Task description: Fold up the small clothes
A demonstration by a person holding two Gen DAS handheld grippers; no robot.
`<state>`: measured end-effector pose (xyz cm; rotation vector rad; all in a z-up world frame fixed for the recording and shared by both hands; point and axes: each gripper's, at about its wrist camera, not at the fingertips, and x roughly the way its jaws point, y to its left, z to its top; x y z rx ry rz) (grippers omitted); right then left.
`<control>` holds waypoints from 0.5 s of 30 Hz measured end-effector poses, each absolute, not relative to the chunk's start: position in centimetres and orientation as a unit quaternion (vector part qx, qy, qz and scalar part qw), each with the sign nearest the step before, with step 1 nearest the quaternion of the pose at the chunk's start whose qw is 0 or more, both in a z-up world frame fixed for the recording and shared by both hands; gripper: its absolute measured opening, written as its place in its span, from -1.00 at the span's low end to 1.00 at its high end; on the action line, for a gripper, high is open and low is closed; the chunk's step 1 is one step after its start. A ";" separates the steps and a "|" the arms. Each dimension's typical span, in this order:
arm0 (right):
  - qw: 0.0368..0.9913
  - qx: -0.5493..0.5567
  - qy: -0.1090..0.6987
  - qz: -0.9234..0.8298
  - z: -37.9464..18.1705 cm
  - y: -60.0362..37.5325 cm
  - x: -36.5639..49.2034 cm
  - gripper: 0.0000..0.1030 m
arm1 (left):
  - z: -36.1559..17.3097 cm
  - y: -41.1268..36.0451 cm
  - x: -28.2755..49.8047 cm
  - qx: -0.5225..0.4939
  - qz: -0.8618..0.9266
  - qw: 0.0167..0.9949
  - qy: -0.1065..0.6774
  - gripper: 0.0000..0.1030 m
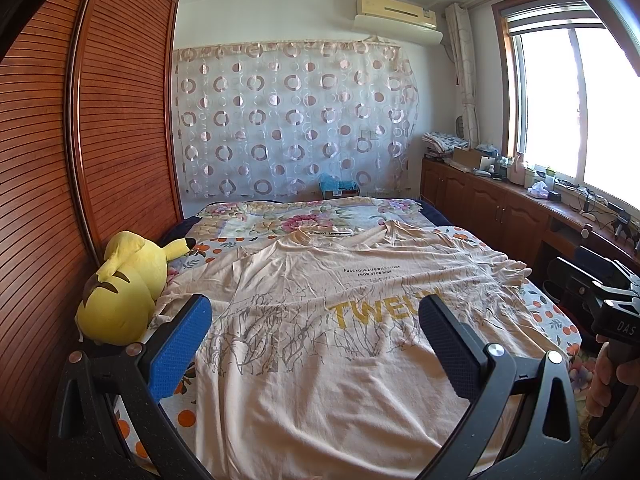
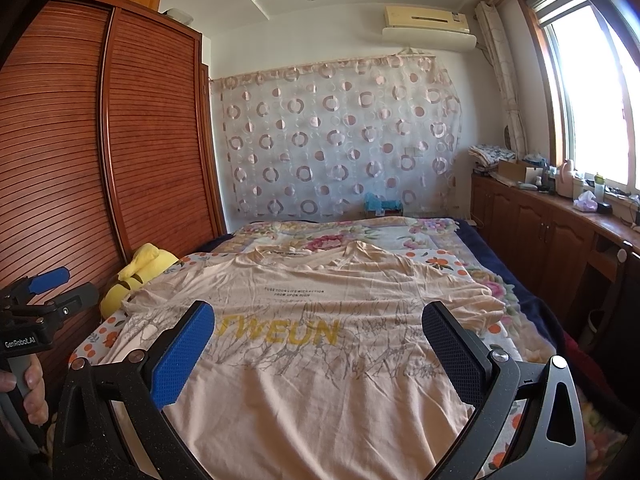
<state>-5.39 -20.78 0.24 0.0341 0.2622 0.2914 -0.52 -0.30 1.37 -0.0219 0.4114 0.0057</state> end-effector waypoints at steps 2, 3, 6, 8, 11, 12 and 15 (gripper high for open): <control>0.981 0.017 0.130 0.145 0.2 -20.8 -5.4 1.00 | 1.3 -0.3 -0.5 -0.010 0.003 0.979 0.204 1.00; 0.981 0.017 0.130 0.146 0.2 -20.8 -5.3 1.00 | 1.3 -0.3 -0.5 -0.010 0.003 0.979 0.204 1.00; 0.980 0.017 0.131 0.146 0.2 -20.7 -5.3 1.00 | 1.2 -0.3 -0.5 -0.010 0.003 0.979 0.204 1.00; 0.980 0.017 0.130 0.146 0.2 -20.8 -5.3 1.00 | 1.2 -0.4 -0.5 -0.010 0.003 0.979 0.203 1.00; 0.981 0.017 0.130 0.146 0.2 -20.8 -5.3 1.00 | 1.2 -0.4 -0.5 -0.010 0.003 0.979 0.203 1.00; 0.981 0.017 0.130 0.146 0.2 -20.8 -5.3 1.00 | 1.2 -0.4 -0.5 -0.010 0.003 0.979 0.203 1.00; 0.980 0.017 0.130 0.146 0.2 -20.7 -5.2 1.00 | 1.2 -0.4 -0.5 -0.010 0.003 0.979 0.202 1.00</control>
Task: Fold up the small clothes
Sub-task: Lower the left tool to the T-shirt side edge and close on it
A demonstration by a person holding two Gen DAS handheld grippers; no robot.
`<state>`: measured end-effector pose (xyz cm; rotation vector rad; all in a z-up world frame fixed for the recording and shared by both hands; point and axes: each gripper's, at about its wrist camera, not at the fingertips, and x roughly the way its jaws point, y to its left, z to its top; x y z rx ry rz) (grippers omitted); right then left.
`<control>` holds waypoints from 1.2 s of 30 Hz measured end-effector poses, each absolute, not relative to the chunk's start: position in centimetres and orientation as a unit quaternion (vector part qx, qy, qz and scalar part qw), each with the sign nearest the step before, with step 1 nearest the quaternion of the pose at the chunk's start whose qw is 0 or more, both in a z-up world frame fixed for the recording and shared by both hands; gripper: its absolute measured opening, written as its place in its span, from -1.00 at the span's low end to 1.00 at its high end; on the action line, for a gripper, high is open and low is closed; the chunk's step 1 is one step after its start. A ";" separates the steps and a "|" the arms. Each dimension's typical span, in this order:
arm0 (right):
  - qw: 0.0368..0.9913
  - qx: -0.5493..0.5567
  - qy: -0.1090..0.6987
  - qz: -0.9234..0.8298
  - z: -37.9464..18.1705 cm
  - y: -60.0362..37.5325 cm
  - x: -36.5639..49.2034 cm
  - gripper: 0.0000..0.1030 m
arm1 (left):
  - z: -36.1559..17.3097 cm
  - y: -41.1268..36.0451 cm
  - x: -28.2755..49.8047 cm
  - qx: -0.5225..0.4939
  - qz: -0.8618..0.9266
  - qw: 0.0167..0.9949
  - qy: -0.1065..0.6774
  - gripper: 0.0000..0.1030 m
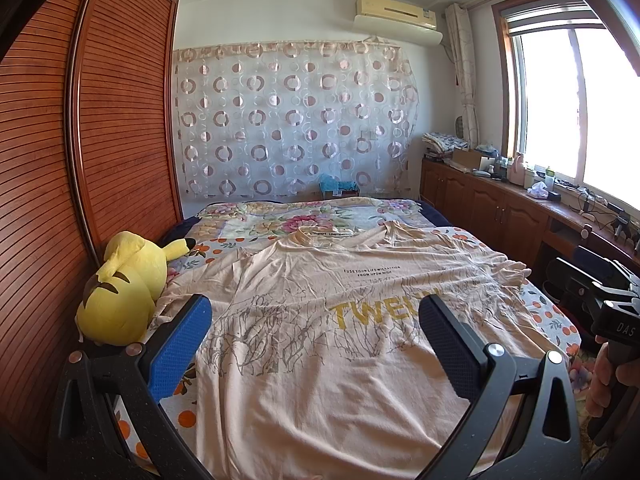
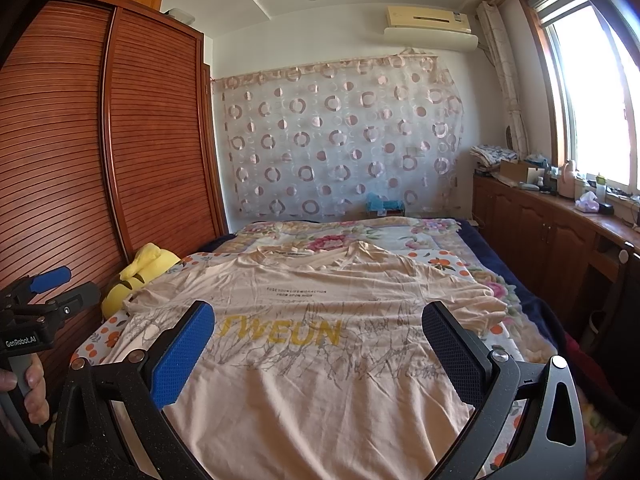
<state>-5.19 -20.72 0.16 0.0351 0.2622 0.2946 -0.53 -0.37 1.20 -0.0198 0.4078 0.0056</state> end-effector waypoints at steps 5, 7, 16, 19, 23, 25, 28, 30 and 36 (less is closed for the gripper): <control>0.978 0.014 0.137 0.153 -0.2 -20.3 -4.7 1.00 | 2.1 0.2 -0.2 -0.010 0.000 0.977 0.211 1.00; 0.978 0.011 0.140 0.157 -0.4 -20.1 -4.3 1.00 | 1.7 0.7 0.4 -0.010 0.003 0.975 0.222 1.00; 0.973 -0.006 0.147 0.176 -1.1 -18.9 -1.7 1.00 | -1.4 4.8 2.1 -0.016 0.031 0.967 0.253 1.00; 0.972 -0.014 0.146 0.185 -1.4 -18.2 -0.6 1.00 | -1.9 6.4 2.6 -0.013 0.045 0.965 0.259 1.00; 0.970 -0.022 0.140 0.195 -1.8 -17.3 0.8 1.00 | -2.4 7.4 3.1 -0.013 0.057 0.962 0.265 1.00; 0.968 -0.026 0.148 0.202 -2.1 -16.8 1.7 1.00 | -2.8 7.3 3.2 -0.009 0.061 0.961 0.269 1.00; 0.961 -0.027 0.165 0.219 -2.5 -16.2 3.6 1.00 | -3.5 8.6 3.7 -0.004 0.070 0.959 0.275 1.00; 0.957 -0.029 0.173 0.229 -2.7 -15.8 4.6 1.00 | -3.8 9.1 4.0 -0.004 0.070 0.958 0.279 1.00; 0.933 -0.049 0.213 0.285 -3.3 -13.8 6.9 0.94 | -4.5 11.7 5.2 0.000 0.068 0.955 0.288 1.00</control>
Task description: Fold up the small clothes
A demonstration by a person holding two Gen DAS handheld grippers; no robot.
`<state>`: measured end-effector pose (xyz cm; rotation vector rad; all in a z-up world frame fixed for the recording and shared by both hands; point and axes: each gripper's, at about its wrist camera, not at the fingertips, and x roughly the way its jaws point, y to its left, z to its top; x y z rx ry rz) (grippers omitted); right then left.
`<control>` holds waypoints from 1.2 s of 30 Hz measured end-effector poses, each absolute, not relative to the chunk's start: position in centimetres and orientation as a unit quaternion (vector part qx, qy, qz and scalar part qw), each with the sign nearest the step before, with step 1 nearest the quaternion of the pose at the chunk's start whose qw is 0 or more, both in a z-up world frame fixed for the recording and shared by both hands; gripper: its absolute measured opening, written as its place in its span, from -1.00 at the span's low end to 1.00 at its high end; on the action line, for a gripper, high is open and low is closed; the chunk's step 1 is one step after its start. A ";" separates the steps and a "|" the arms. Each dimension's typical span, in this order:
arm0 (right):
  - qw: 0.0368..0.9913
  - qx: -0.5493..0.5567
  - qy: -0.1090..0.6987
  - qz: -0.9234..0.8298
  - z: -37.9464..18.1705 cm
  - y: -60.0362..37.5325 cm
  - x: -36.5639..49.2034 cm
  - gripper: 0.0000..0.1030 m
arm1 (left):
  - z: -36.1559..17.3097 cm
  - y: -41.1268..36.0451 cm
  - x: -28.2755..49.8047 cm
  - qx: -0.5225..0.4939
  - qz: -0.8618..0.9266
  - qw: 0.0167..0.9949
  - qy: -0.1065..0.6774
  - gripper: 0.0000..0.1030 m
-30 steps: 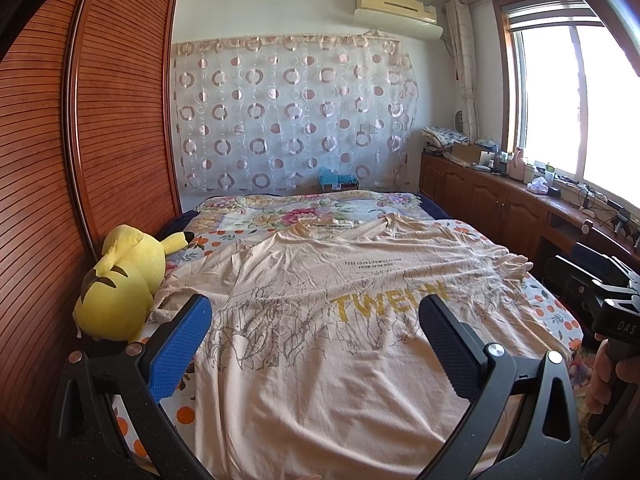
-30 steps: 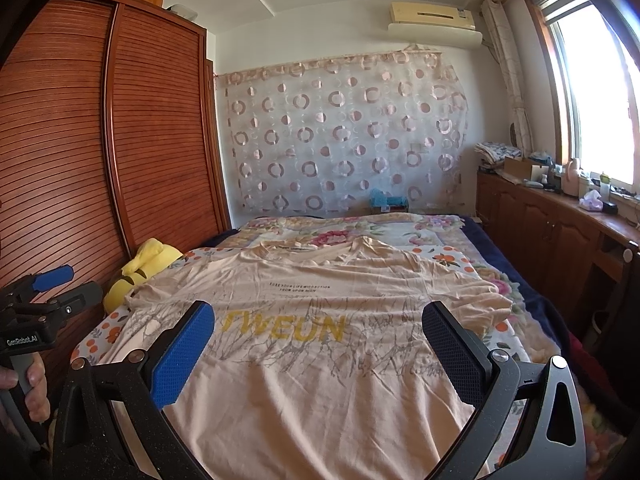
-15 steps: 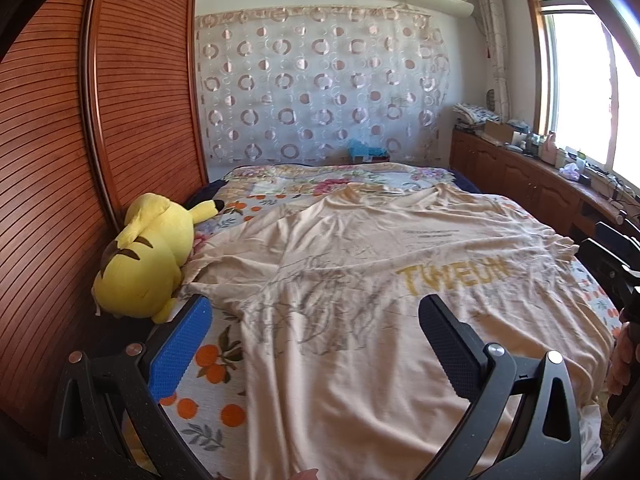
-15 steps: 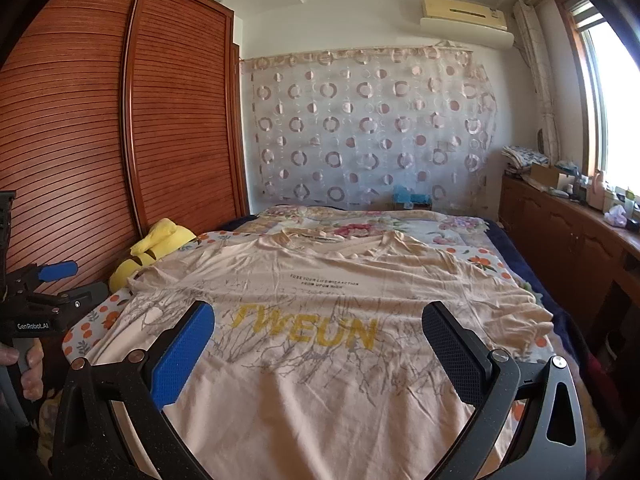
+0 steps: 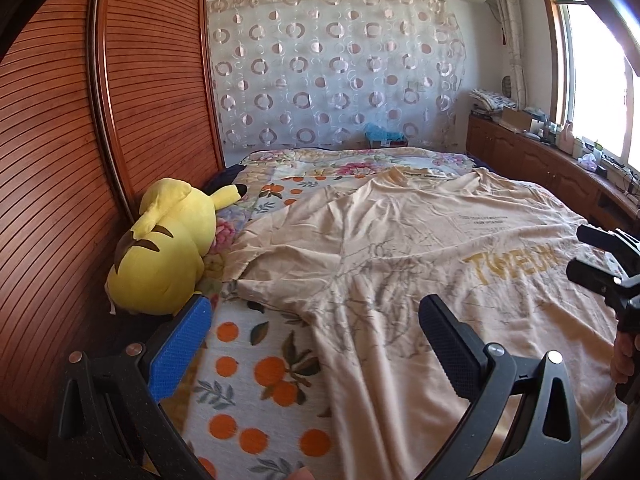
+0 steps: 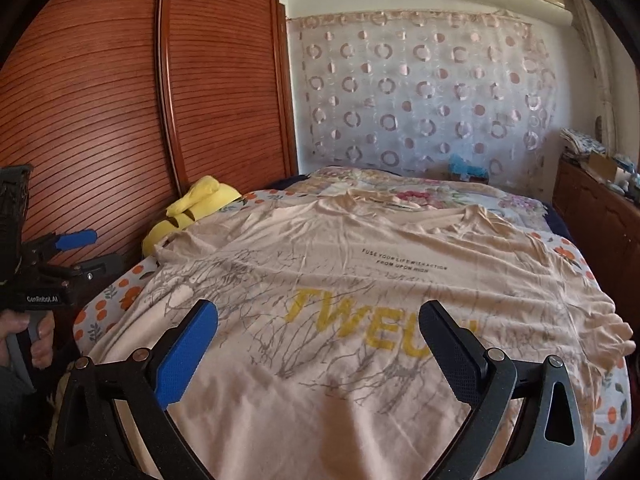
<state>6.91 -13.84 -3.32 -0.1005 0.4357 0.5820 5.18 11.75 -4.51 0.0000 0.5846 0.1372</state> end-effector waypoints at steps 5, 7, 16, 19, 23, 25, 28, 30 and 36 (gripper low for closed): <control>0.912 -0.087 0.250 0.314 -3.8 -11.9 8.1 0.86 | -4.9 14.7 7.0 0.004 0.069 0.950 0.304 1.00; 0.907 -0.092 0.263 0.317 -3.6 -11.6 8.9 0.85 | -5.1 16.0 7.9 0.006 0.070 0.948 0.311 1.00; 0.900 -0.100 0.291 0.309 -3.3 -11.7 10.0 0.83 | -7.5 20.5 12.5 -0.042 0.045 0.924 0.376 0.71; 0.901 -0.102 0.290 0.307 -3.2 -11.4 9.9 0.83 | -8.6 21.1 14.1 -0.057 0.035 0.914 0.400 0.39; 0.902 -0.104 0.286 0.307 -3.7 -10.2 9.9 0.83 | -9.3 21.4 16.2 -0.051 0.029 0.904 0.424 0.20; 0.902 -0.103 0.286 0.305 -4.1 -9.6 10.3 0.82 | -9.5 21.7 17.0 -0.051 0.024 0.900 0.432 0.05; 0.902 -0.100 0.287 0.306 -4.2 -9.6 10.3 0.82 | -9.4 21.5 17.6 -0.037 0.018 0.898 0.438 -0.21; 0.902 -0.099 0.288 0.307 -4.2 -9.6 10.2 0.82 | -9.3 21.1 17.6 -0.022 0.011 0.899 0.438 -0.38; 0.902 -0.095 0.287 0.308 -4.3 -9.7 10.2 0.82 | -7.5 19.5 17.8 0.012 -0.003 0.902 0.431 -0.87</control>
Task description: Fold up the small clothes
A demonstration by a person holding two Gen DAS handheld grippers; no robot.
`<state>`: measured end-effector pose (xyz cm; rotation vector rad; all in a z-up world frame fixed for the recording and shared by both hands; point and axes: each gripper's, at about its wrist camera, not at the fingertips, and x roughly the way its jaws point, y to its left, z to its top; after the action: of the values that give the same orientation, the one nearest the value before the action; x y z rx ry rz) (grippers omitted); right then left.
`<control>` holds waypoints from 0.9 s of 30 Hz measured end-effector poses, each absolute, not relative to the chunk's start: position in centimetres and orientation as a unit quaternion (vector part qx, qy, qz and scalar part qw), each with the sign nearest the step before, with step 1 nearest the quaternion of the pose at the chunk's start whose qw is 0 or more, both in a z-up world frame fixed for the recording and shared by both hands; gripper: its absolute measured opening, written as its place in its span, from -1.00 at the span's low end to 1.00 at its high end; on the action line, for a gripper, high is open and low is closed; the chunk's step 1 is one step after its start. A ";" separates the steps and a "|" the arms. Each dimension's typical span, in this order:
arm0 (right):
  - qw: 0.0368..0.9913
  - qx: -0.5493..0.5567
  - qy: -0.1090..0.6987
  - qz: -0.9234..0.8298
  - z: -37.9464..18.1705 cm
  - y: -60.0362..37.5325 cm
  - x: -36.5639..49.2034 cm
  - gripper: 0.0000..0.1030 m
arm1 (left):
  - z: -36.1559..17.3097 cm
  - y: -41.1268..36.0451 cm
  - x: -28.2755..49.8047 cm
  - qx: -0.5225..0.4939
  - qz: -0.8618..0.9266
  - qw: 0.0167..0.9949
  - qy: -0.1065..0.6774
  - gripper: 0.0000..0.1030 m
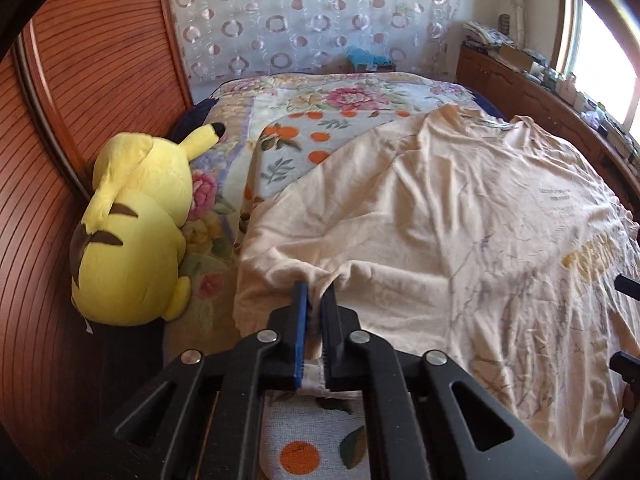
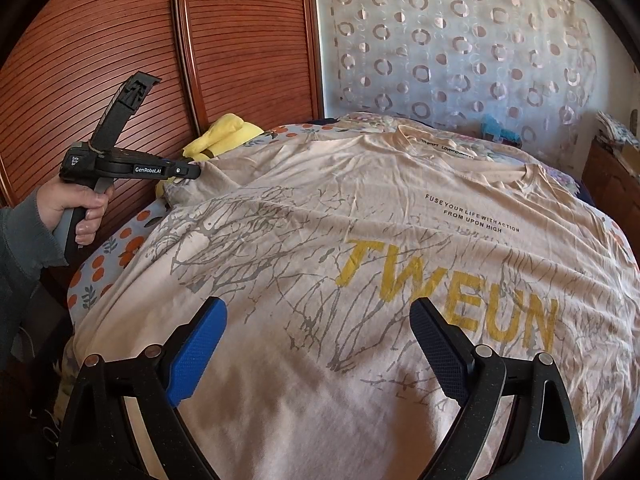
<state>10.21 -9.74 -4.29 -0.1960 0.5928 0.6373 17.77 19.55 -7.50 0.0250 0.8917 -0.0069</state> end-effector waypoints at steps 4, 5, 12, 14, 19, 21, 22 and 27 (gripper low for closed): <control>0.902 -0.092 0.289 0.307 -4.3 -9.8 10.2 0.81 | -4.7 17.4 17.6 0.023 -0.029 0.911 0.410 -0.88; 0.902 -0.092 0.289 0.307 -4.3 -9.8 10.2 0.81 | -3.9 16.7 17.4 0.025 -0.038 0.914 0.404 -0.88; 0.903 -0.088 0.289 0.307 -4.4 -9.8 10.2 0.81 | 0.3 10.3 15.1 0.052 -0.102 0.922 0.370 -0.88; 0.903 -0.088 0.289 0.307 -4.4 -9.8 10.2 0.81 | 0.5 9.9 14.7 0.054 -0.105 0.921 0.370 -0.78; 0.902 -0.086 0.290 0.307 -4.4 -9.9 10.2 0.81 | 0.2 10.3 13.9 0.062 -0.090 0.924 0.366 0.12; 0.902 -0.085 0.291 0.308 -4.4 -9.9 10.2 0.81 | -0.7 11.3 13.5 0.049 -0.085 0.922 0.373 0.34; 0.902 -0.085 0.291 0.308 -4.4 -9.9 10.2 0.81 | -1.3 11.3 13.4 0.044 -0.081 0.922 0.377 0.38; 0.904 -0.079 0.289 0.306 -3.8 -10.6 10.4 0.81 | -5.6 13.3 13.3 0.026 -0.060 0.904 0.423 0.39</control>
<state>10.36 -10.62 -3.84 -0.1635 0.5979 0.6317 13.27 13.35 -5.55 0.0540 0.8752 -0.1250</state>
